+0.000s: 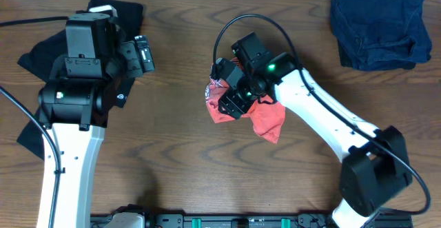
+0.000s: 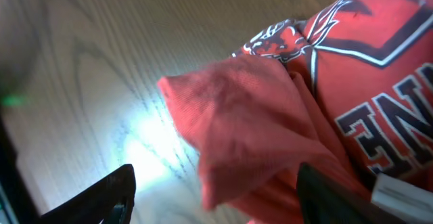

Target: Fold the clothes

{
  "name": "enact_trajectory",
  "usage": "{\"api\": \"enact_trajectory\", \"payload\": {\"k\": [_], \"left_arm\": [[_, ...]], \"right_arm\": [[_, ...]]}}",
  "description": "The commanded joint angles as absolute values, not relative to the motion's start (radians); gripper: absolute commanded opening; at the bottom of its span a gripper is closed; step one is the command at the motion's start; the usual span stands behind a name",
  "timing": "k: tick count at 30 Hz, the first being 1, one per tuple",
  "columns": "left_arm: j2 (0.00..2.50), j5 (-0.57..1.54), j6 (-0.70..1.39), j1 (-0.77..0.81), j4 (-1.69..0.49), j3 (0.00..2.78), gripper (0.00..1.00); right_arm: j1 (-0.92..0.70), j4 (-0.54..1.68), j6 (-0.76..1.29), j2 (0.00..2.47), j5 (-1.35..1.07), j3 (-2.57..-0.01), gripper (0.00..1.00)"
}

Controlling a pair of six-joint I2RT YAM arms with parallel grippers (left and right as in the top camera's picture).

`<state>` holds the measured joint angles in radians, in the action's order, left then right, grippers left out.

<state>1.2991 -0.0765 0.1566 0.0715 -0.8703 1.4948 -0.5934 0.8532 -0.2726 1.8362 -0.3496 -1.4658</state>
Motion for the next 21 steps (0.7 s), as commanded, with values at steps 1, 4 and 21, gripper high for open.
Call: {"api": "enact_trajectory", "payload": {"k": [1, 4, 21], "left_arm": [[1.3, -0.091, 0.143, 0.062, -0.879, 1.51, 0.98], [1.3, -0.091, 0.144, 0.062, -0.879, 1.51, 0.98], [1.3, -0.091, 0.143, 0.062, -0.88, 1.51, 0.98]], "right_arm": [[-0.599, 0.857, -0.262, 1.858, -0.328, -1.462, 0.62], [-0.594, 0.856, -0.232, 1.859, -0.29, -1.462, 0.34], [-0.391, 1.103, -0.075, 1.712, -0.258, -1.501, 0.01]]}}
